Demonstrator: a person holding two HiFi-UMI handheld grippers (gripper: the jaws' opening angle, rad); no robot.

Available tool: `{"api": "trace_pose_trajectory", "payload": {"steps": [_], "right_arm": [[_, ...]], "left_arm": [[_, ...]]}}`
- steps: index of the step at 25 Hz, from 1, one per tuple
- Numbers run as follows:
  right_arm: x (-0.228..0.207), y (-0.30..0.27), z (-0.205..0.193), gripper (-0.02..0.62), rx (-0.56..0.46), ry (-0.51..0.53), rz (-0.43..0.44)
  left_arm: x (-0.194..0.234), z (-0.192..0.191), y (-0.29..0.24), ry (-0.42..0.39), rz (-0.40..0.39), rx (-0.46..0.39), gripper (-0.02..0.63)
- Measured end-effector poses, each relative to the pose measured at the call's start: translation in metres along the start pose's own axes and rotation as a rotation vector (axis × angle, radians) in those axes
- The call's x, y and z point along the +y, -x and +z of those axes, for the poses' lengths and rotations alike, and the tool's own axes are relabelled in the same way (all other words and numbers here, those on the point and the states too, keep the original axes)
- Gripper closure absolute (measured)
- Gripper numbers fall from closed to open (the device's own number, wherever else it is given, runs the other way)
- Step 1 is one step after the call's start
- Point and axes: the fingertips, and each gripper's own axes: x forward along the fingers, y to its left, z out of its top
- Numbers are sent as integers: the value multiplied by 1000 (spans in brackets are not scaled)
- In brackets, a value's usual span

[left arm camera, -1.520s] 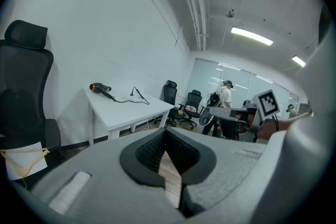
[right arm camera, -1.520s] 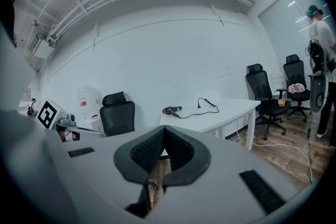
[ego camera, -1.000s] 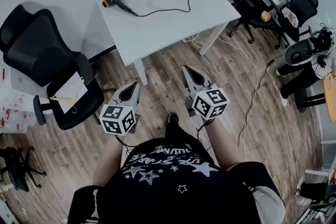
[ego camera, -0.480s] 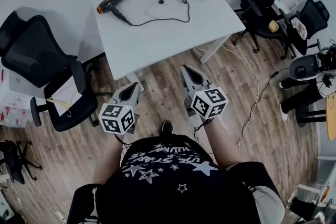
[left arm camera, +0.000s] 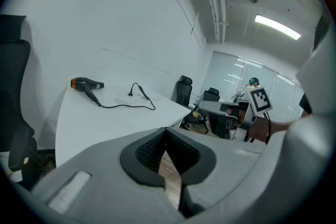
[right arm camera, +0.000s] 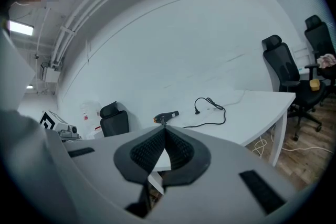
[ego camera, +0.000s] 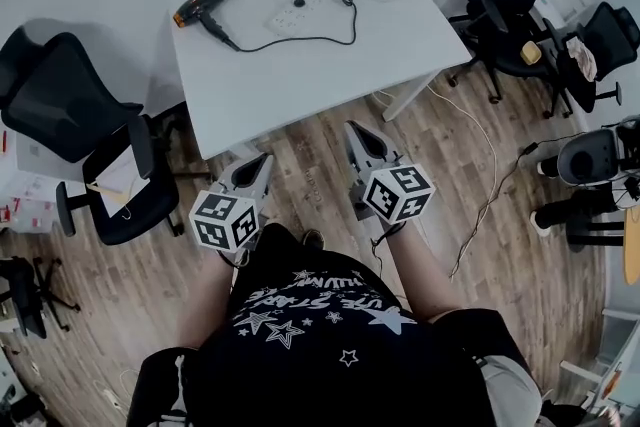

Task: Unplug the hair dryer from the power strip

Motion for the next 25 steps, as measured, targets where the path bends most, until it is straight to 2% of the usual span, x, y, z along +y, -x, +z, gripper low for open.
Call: {"api": "trace_pose_trajectory", "payload": {"steps": [5, 10, 15, 20, 25], "right_arm": [[-7, -11, -6, 586, 12, -24, 3], [-21, -21, -1, 586, 7, -30, -13], [-40, -37, 9, 586, 17, -11, -31], [-65, -66, 26, 586, 17, -4, -58], [-81, -101, 50, 586, 11, -7, -56]], "left_arm": [[2, -1, -18, -28, -12, 29, 598], [10, 1, -39, 19, -43, 20, 598], [14, 18, -65, 32, -115, 4, 598], [42, 39, -97, 72, -112, -13, 598], [64, 65, -128, 58, -131, -21, 598]]}}
